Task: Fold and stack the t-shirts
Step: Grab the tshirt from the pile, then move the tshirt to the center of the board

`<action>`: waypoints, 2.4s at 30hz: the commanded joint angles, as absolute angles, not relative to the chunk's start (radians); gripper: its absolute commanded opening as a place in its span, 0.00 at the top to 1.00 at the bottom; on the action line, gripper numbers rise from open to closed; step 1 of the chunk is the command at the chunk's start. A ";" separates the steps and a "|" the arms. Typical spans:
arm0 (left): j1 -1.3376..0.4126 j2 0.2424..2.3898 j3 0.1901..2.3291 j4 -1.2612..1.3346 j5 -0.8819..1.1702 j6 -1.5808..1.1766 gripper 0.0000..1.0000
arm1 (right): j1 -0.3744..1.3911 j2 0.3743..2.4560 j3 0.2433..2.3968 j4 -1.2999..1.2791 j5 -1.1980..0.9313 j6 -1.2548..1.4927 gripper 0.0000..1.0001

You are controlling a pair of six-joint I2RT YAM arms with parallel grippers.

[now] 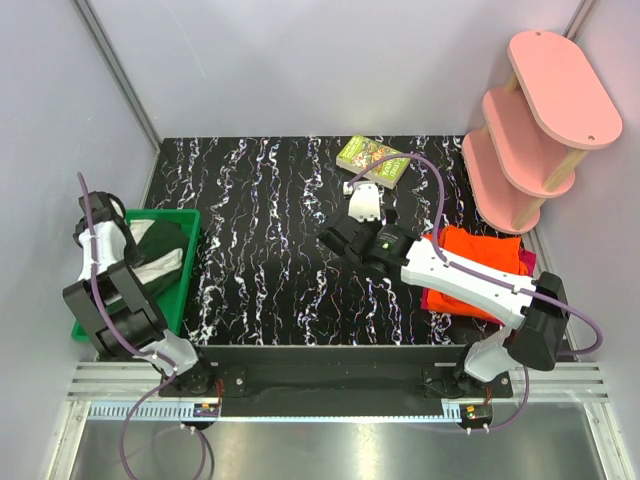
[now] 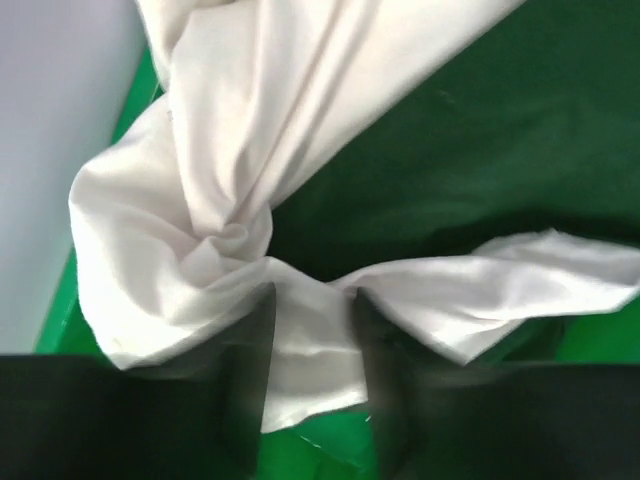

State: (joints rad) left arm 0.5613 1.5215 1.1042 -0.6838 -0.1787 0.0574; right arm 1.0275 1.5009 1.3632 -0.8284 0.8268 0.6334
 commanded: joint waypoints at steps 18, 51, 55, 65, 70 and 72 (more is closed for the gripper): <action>0.362 1.216 1.763 -0.845 0.187 0.106 1.00 | 1.025 1.529 1.391 -0.802 0.879 0.655 0.00; -0.379 1.502 2.071 -0.923 0.054 0.193 1.00 | 1.086 1.380 1.365 -0.606 0.635 0.545 0.05; -0.387 1.529 2.062 -0.914 0.046 0.190 1.00 | 1.108 1.437 1.400 -0.600 0.640 0.545 0.05; -0.387 1.508 2.088 -0.905 0.055 0.167 1.00 | 1.103 1.545 1.362 -0.474 0.612 0.531 0.05; -0.387 1.470 2.069 -0.908 0.063 0.160 1.00 | 1.063 1.623 1.359 -0.408 0.522 0.546 0.04; -0.387 1.454 2.056 -0.908 0.066 0.163 1.00 | 1.034 1.647 1.348 -0.347 0.486 0.560 0.05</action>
State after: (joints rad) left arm -0.3813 1.5356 2.0521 -0.9855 0.0669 0.1741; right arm 1.0847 1.6028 1.3582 -0.4786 0.5735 0.5465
